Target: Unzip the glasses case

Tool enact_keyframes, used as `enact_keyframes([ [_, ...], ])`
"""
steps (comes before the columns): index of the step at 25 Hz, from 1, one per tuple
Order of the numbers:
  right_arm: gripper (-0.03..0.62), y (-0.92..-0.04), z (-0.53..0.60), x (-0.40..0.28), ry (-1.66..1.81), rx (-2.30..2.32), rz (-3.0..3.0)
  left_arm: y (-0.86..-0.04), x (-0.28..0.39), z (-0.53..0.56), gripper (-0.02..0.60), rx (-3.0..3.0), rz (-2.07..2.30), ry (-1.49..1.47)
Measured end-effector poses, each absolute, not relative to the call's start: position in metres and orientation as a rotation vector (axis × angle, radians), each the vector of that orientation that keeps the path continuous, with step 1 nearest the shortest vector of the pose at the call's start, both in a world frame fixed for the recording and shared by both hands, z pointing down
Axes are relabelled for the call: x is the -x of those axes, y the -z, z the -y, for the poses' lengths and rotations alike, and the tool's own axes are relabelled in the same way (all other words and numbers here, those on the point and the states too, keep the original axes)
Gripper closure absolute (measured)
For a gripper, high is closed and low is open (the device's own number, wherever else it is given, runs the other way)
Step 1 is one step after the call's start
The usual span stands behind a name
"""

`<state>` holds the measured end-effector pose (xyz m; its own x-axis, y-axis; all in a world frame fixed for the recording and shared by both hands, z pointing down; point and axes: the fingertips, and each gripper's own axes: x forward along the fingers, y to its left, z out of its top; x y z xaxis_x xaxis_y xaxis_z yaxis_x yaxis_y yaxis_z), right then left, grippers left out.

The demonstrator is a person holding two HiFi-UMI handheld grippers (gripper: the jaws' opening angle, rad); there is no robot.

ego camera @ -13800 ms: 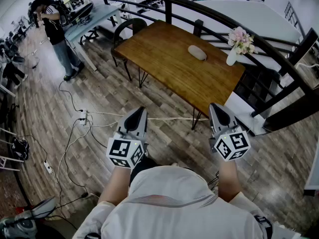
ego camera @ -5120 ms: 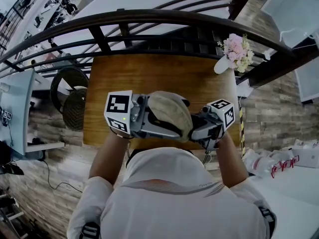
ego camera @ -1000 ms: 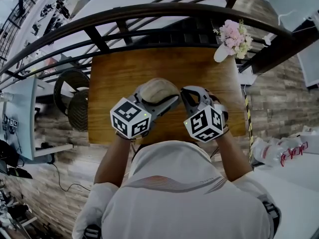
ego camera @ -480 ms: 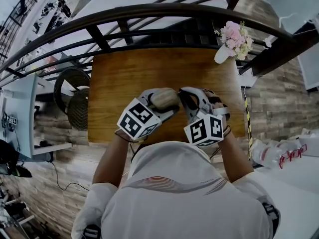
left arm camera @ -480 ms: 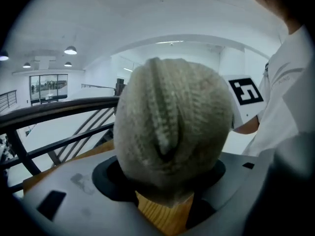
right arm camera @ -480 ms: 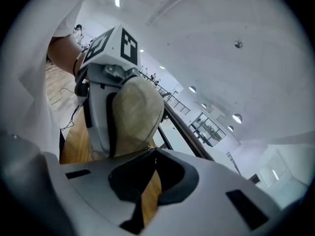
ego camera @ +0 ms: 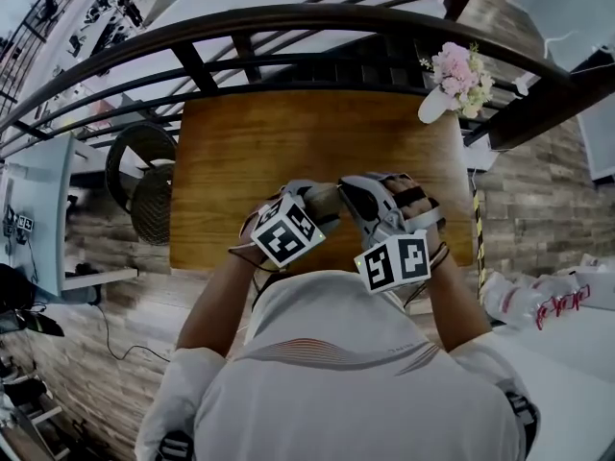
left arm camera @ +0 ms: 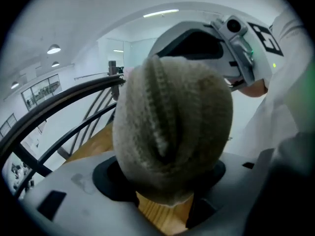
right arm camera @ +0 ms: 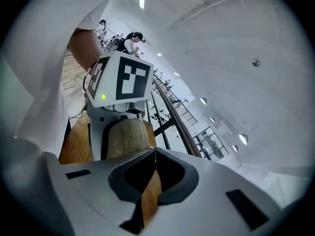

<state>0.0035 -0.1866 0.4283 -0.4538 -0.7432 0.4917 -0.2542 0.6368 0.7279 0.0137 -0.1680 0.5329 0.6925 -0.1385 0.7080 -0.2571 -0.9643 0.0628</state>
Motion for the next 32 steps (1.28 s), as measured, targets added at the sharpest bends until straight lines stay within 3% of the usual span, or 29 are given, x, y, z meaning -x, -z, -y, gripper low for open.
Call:
enact_keyframes([
  [7, 0.543, -0.443, 0.168, 0.013, 0.811, -0.588, 1.989, -0.570, -0.005, 0.160, 0.288, -2.680, 0.176, -1.549],
  [11, 0.543, -0.446, 0.162, 0.017, 0.797, -0.554, 2.014, -0.573, -0.008, 0.155, 0.288, -2.710, 0.113, -1.567],
  [13, 0.542, -0.444, 0.165, 0.014, 0.733, -0.578, 2.039, -0.568, -0.013, 0.158, 0.288, -2.749, 0.150, -1.469],
  [17, 0.439, -0.433, 0.178, -0.004, 0.669, -0.670, 2.029, -0.557, -0.017, 0.170, 0.289, -2.758, 0.309, -1.247],
  [19, 0.434, -0.425, 0.186, -0.017, 0.655, -0.755, 2.030, -0.545, -0.016, 0.180, 0.288, -2.743, 0.403, -1.089],
  [22, 0.439, -0.412, 0.198, -0.041, 0.561, -0.944, 2.089, -0.515, -0.013, 0.201, 0.290, -2.778, 0.552, -0.837],
  [27, 0.537, -0.389, 0.217, -0.082, 0.257, -1.340, 2.229, -0.448, 0.017, 0.241, 0.288, -2.767, 0.902, -0.354],
  [32, 0.543, -0.386, 0.226, -0.126, 0.008, -1.634, 2.302, -0.393, 0.064, 0.262, 0.288, -2.668, 1.183, -0.024],
])
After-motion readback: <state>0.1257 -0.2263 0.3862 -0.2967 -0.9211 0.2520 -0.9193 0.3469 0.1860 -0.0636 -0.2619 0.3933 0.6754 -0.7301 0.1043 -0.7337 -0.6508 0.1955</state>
